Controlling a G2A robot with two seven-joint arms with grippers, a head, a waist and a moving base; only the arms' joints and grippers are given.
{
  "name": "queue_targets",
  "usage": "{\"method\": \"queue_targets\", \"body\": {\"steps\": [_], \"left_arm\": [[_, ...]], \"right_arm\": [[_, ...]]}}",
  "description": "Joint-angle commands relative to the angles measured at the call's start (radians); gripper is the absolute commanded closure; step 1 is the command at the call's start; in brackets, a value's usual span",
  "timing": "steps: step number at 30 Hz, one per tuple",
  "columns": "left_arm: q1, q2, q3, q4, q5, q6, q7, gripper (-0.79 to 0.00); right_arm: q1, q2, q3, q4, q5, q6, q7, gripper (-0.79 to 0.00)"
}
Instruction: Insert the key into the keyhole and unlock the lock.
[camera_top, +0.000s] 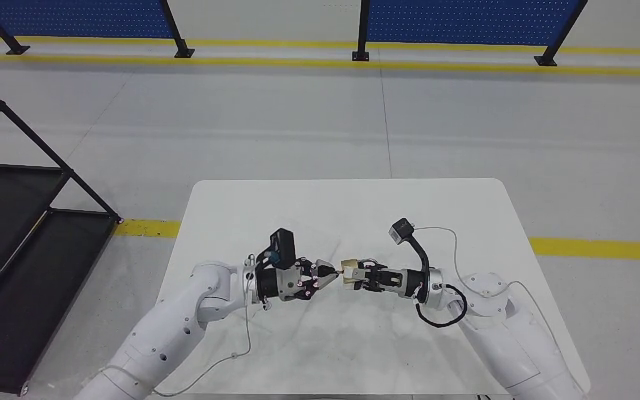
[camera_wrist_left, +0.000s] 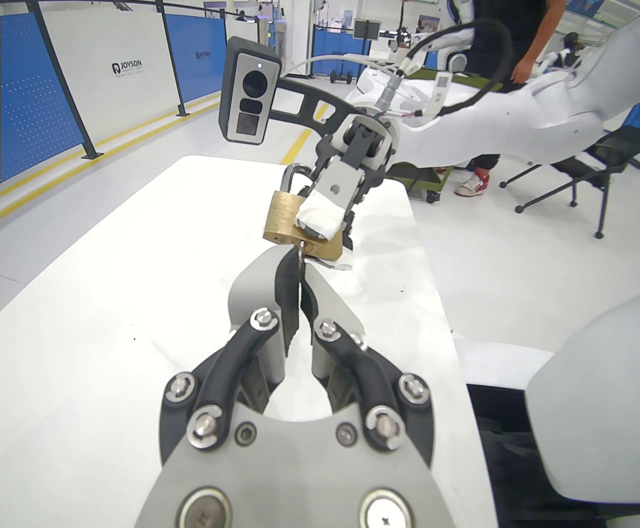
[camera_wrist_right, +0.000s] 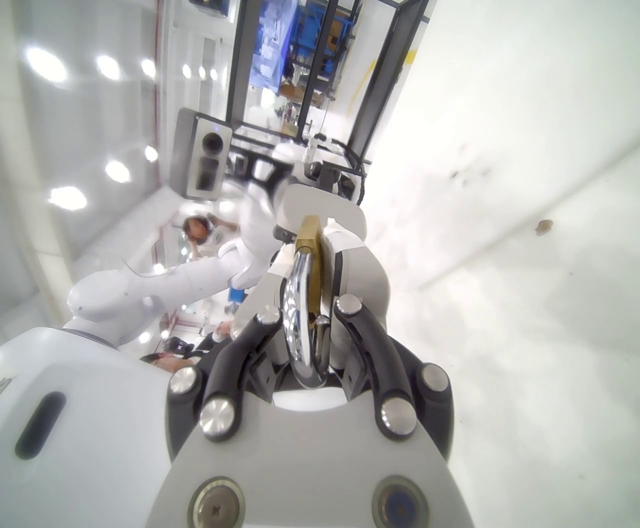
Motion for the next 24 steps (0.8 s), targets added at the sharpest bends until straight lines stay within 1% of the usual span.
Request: {"method": "queue_targets", "body": {"steps": [1, 13, 24], "left_arm": [[0.01, 0.0, -0.005, -0.007, 0.012, 0.011, 0.019, 0.0], [0.034, -0.002, -0.021, -0.022, 0.059, 0.02, 0.06, 0.0], [0.043, -0.004, -0.035, -0.034, 0.081, 0.03, 0.064, 0.0]], "right_arm": [[0.0, 0.0, 0.0, 0.0, 0.0, 0.0, 0.0, 0.0], [0.0, 0.0, 0.0, 0.0, 0.0, 0.0, 0.0, 0.0], [0.0, 0.0, 0.0, 0.0, 0.0, 0.0, 0.0, 0.0]]}}
